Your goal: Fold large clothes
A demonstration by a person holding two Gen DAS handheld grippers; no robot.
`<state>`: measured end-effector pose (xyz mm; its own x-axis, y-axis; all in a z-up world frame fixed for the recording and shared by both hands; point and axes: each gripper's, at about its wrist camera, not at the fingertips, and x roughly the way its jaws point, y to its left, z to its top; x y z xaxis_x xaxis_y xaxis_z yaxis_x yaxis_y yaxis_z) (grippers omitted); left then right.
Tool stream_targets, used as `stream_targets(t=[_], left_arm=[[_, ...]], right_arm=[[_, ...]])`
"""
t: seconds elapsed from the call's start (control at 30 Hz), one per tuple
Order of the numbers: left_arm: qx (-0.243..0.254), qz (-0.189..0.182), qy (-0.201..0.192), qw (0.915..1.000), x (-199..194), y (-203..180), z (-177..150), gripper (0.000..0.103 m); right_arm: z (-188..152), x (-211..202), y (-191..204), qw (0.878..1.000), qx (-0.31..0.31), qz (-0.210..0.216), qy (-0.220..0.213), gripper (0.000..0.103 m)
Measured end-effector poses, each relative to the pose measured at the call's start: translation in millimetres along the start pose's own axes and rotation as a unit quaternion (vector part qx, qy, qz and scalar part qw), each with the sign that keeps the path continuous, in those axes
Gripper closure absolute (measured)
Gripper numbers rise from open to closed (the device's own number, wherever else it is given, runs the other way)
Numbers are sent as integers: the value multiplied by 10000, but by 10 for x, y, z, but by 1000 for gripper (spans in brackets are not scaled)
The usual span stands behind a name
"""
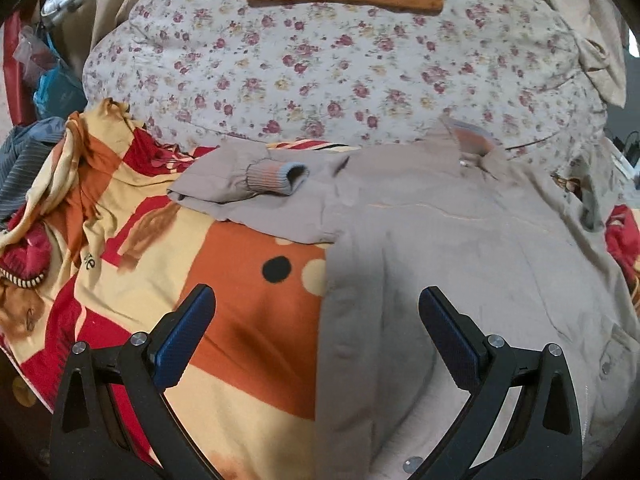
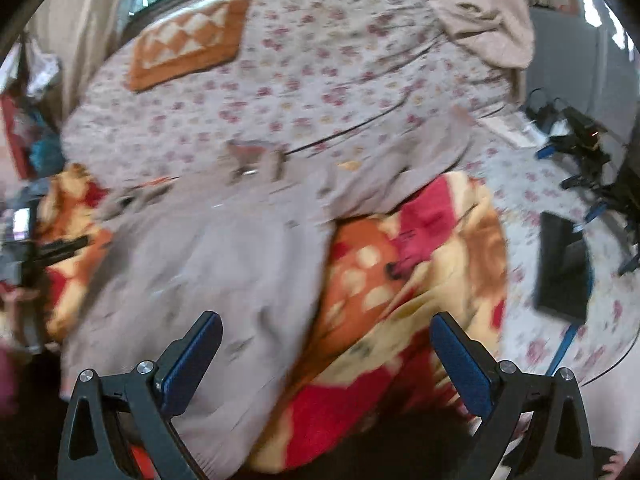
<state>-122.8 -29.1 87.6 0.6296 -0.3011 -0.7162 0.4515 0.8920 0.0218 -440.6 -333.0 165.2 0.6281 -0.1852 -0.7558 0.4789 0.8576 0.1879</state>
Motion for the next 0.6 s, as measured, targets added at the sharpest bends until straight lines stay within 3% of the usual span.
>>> stream_targets(t=[0.23,0.43,0.6], left_arm=[[99,59,-97,9999,-74,-44,-21,1],[28,-7,-138,9999,-117,-5,5,1],[-136,-31,-103,9999,-118,50,20,1]], right_arm=[[65,-460,406,9855,168,1639,392,1],[196,-811,856,9794,-425,1952,297,1],[240,-989,967,9764,-604,2056,273,1]])
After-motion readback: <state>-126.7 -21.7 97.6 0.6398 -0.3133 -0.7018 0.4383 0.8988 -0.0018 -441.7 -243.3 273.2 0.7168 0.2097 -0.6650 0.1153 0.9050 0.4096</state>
